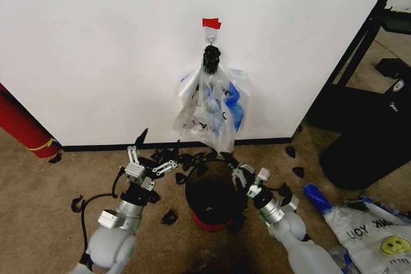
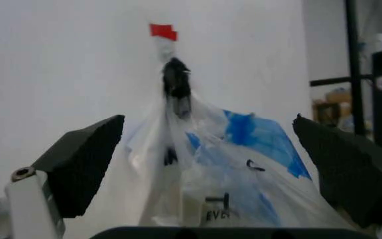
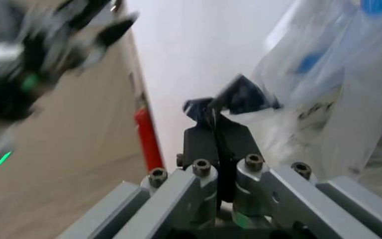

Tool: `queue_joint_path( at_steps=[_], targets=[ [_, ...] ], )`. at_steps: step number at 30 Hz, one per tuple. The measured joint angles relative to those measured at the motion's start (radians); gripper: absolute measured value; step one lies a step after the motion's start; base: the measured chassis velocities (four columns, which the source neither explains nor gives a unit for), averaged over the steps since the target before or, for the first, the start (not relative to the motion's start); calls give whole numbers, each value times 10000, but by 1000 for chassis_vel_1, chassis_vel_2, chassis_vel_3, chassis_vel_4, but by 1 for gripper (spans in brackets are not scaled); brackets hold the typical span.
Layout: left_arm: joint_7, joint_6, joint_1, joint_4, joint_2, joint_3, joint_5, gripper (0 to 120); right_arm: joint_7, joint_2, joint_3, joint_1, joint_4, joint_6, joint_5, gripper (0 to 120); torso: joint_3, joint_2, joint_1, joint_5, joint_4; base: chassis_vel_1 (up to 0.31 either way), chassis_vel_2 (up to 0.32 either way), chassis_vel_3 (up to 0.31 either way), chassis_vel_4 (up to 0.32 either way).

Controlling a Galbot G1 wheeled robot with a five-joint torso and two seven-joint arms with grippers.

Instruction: Pick up the garbage bag from the wall and place it over the trash bin.

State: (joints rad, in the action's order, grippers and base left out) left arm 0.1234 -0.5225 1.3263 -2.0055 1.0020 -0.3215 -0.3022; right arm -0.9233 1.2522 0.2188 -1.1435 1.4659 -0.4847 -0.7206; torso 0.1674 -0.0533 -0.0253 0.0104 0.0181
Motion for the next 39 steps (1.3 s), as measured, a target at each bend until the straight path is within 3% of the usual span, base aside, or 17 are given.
queue_joint_path(
  at_steps=[2,4,6,7,9,15,21,27,36,39],
  targets=[
    [-52,368,-694,9,-721,441,-87,100,-169,0,-11,-6,-94,-72,236,0,0,0,0,-1,-1,0,0,0,0],
    [-81,444,-858,27,-850,561,-87,100,-180,1,-9,-6,-102,-83,267,0,0,0,0,-1,0,0,0,0,0],
    [-292,885,-2043,300,-1597,1469,19,100,-201,22,10,-3,-122,-117,393,0,0,0,-1,0,1,0,0,0,0],
    [-292,885,-2043,300,-1597,1469,19,100,-201,22,10,-3,-122,-117,393,0,0,0,-1,0,1,0,0,0,0],
    [-559,1066,-3571,1014,-2155,2606,112,100,-170,112,68,-1,-122,-175,479,0,1,0,-1,-3,6,0,0,0,0],
    [-819,1039,-3370,1323,-1929,2561,103,100,696,109,219,-122,-167,-597,848,0,0,0,-1,-2,-2,0,0,0,0],
    [-898,879,-2906,1364,-1695,2181,107,100,483,-334,570,-267,-88,-790,1110,21,-1,0,0,-4,0,0,0,0,0],
    [-935,843,-2355,1162,-1725,1512,137,100,-1626,-926,1050,-365,347,-494,1042,46,-1,0,1,-5,1,0,0,0,0],
    [-931,790,-1921,1108,-1699,1127,236,100,-1885,-1260,1309,-262,1167,-263,449,74,-2,0,1,-6,-1,0,0,0,0],
    [-932,788,-1894,1102,-1669,1075,256,100,-2587,-1458,1574,-422,1747,275,252,88,-2,0,1,-3,-1,0,0,0,0]
  ],
)
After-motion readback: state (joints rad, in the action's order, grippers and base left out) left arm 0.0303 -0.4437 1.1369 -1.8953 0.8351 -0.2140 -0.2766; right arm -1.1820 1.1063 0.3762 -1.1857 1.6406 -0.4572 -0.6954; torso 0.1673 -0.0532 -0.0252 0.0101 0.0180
